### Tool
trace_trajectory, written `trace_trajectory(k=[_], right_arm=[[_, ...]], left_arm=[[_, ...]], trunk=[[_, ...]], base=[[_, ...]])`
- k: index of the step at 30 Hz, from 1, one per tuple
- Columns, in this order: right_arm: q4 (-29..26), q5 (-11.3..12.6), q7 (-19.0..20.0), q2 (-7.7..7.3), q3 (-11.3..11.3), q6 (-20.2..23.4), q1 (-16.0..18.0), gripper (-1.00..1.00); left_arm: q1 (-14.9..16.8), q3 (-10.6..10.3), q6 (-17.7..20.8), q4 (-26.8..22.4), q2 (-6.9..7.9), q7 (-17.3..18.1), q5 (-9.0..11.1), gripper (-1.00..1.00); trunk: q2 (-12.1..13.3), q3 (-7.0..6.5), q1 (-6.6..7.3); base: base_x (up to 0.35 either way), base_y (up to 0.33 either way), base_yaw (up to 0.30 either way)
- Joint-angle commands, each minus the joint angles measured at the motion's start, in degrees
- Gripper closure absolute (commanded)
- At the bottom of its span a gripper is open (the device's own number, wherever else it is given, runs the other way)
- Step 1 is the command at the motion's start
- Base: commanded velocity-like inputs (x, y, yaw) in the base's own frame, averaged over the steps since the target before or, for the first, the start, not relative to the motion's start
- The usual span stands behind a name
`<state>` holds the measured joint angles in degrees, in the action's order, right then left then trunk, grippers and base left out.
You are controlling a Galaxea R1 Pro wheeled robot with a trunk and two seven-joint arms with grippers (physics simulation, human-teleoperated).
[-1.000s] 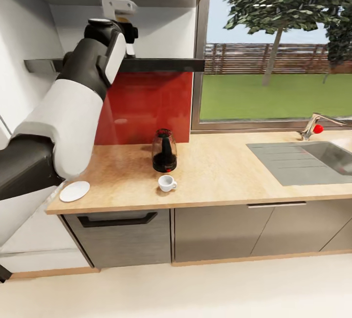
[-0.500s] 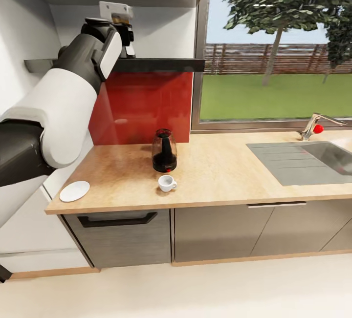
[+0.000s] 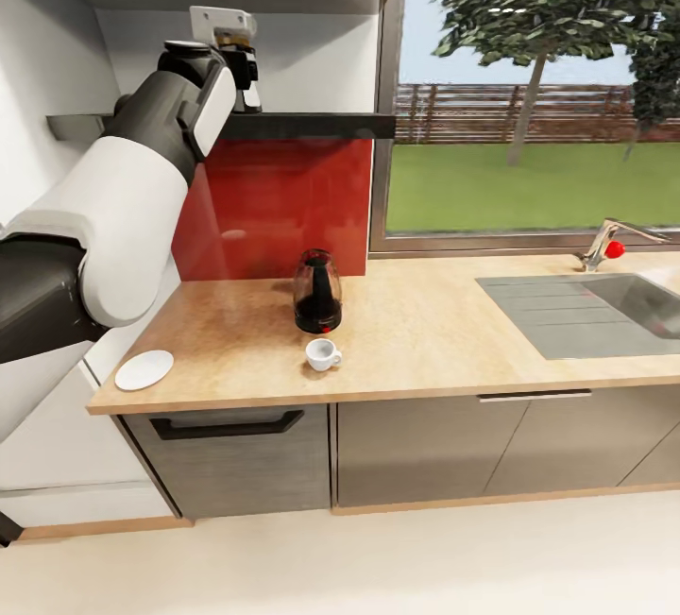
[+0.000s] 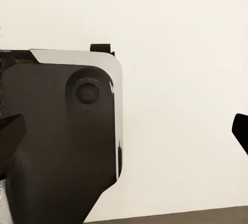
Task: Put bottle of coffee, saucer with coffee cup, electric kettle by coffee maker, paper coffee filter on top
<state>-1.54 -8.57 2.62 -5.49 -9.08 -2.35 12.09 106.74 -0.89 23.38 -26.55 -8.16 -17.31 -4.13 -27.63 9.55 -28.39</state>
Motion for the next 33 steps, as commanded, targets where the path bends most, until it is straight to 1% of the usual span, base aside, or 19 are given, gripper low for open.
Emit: trace_trajectory(k=[1,4,10,13,21,29,33], right_arm=[[0.05,-0.57,0.19,-0.01,-0.5,-0.2,0.04,-1.0],[0.05,-0.57,0.19,0.0,-0.5,-0.2,0.04,-1.0],[0.05,-0.57,0.19,0.04,-0.5,-0.2,0.04,-1.0],[0.05,-0.57,0.19,0.04,-0.5,-0.2,0.04,-1.0],[0.05,-0.57,0.19,0.12,-0.49,-0.2,0.04,-1.0],[0.05,-0.57,0.19,0.13,-0.47,-0.2,0.04,-1.0],[0.05,-0.57,0.19,0.13,-0.45,-0.2,0.04,-1.0]], left_arm=[[0.05,-0.05,0.45,0.0,-0.01,-0.09,-0.33,-1.0],[-0.05,-0.08,0.44,-0.36,-0.01,-0.03,-0.28,-1.0],[-0.12,-0.22,0.32,-0.59,-0.02,0.04,-0.3,-1.0],[-0.13,-0.42,0.28,-0.69,-0.02,0.06,-0.36,-1.0],[-0.05,-0.09,0.51,-1.72,0.05,-0.1,-0.34,-1.0],[-0.04,-0.08,0.5,-2.56,0.07,-0.11,-0.28,-1.0],[-0.04,-0.03,0.52,-2.62,0.07,-0.05,-0.29,-1.0]], trunk=[[-0.1,0.11,-0.02],[-0.1,0.11,-0.02],[-0.1,0.11,-0.02],[-0.1,0.11,-0.02],[-0.1,0.11,-0.02],[-0.1,0.11,-0.02],[-0.1,0.11,-0.02]], base=[[0.0,0.0,0.0],[0.052,0.0,0.0],[0.192,0.0,0.0],[0.045,0.0,0.0],[0.029,0.0,0.0],[0.263,0.05,0.0],[0.094,0.029,0.0]])
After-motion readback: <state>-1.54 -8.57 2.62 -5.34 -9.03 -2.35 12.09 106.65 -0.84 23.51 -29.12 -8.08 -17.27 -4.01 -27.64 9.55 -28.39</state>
